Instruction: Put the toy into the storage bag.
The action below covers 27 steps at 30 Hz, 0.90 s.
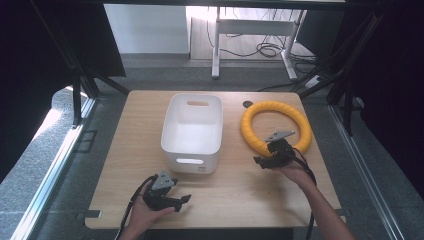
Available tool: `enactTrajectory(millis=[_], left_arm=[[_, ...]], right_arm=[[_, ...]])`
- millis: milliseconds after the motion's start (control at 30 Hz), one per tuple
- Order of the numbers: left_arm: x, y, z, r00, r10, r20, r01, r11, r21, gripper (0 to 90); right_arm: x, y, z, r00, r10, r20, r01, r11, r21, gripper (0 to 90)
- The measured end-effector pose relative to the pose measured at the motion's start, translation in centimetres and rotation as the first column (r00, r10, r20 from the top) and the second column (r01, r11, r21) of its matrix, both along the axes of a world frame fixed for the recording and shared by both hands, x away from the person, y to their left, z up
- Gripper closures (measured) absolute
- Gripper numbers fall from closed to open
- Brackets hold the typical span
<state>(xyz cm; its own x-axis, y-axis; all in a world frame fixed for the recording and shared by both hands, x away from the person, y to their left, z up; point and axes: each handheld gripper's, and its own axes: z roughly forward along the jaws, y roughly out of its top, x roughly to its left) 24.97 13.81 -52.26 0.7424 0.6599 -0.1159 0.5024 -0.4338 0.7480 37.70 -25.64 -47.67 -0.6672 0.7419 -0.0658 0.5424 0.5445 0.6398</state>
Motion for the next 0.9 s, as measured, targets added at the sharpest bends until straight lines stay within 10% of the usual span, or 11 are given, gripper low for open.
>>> enactTrajectory(millis=[433,900], left_arm=[[0.0,-0.1,0.1,1.0,0.005,0.003,-0.005,1.0,0.003,24.4],[0.1,-0.2,-0.1,1.0,-0.002,-0.004,0.002,1.0,0.008,24.4]], right_arm=[[5.4,0.0,-1.5,0.9982,-0.007,-0.06,0.002,0.997,-0.08,25.1],[7.6,-0.3,-3.9,0.9837,-0.005,-0.18,-0.01,0.996,-0.083,39.3]])
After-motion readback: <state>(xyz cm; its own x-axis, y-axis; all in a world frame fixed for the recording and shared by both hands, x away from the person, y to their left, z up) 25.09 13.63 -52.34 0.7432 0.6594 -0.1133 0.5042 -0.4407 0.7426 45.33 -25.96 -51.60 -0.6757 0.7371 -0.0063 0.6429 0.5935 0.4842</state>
